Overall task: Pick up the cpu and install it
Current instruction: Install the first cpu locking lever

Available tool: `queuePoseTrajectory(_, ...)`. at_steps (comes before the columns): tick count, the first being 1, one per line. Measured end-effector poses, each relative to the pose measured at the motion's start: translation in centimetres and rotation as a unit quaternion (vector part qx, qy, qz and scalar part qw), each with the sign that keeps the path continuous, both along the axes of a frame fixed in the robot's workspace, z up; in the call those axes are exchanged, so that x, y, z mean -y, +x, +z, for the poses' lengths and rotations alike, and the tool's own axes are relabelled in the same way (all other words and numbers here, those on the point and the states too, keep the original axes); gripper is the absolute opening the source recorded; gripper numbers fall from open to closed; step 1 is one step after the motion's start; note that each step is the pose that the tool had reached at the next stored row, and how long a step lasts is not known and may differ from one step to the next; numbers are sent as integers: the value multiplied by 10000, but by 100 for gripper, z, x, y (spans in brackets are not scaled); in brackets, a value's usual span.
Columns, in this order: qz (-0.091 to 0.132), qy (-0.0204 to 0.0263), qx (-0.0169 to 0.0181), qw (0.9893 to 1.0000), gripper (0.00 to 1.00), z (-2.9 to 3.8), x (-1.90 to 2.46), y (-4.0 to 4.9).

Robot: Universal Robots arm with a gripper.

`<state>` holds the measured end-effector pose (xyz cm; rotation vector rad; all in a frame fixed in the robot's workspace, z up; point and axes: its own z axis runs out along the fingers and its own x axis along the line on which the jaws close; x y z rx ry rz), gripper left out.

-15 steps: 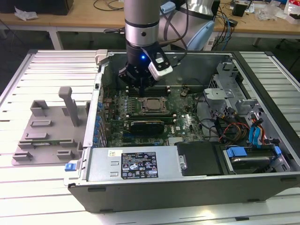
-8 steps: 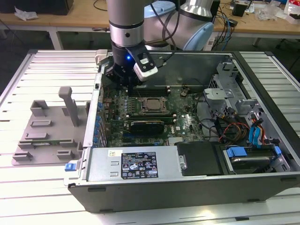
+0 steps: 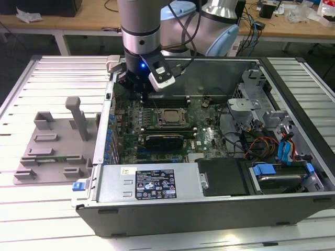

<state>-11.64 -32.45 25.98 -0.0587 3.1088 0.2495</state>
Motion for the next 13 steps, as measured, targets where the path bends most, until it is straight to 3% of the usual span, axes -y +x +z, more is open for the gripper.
queuePoseTrajectory(2,-1,112,0,9999,11,-9,-1,0)
queuePoseTrajectory(3,-1,133,0,9999,11,-17,-1,-2)
queuePoseTrajectory(6,0,319,0,9995,11,-40,0,-9)
queuePoseTrajectory(7,0,350,0,9994,11,-44,0,-9)
queuePoseTrajectory(8,0,471,0,9989,11,-51,0,-9)
queuePoseTrajectory(9,-1,547,0,9985,11,-58,0,-9)
queuePoseTrajectory(13,-1,547,-5,9985,11,-76,0,146)
